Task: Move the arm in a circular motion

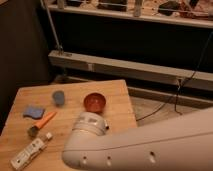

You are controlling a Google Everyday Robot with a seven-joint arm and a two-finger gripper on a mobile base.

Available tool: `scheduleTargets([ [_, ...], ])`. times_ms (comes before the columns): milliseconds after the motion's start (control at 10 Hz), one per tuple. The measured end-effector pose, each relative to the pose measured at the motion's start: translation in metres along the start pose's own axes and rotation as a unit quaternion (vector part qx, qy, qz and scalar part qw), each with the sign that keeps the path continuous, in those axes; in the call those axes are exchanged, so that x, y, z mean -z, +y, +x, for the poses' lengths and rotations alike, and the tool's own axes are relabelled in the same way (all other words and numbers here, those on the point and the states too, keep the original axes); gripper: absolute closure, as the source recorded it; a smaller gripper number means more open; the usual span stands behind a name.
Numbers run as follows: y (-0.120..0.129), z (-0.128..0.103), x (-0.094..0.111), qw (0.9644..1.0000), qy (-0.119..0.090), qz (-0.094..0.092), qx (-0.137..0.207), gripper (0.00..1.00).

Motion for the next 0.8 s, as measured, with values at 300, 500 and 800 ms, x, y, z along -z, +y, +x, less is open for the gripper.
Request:
scheduleTargets([
  [300,0.071,-0.099,0.01,0.9931,-0.047,-0.022,0.105,0.35],
  [500,0.063,-0.199,0.01,0.9874,-0.081,0.002,0.136,0.35],
  [800,-0.017,-0.336,0.022,0.9842,-0.116,0.048,0.125,0.35],
])
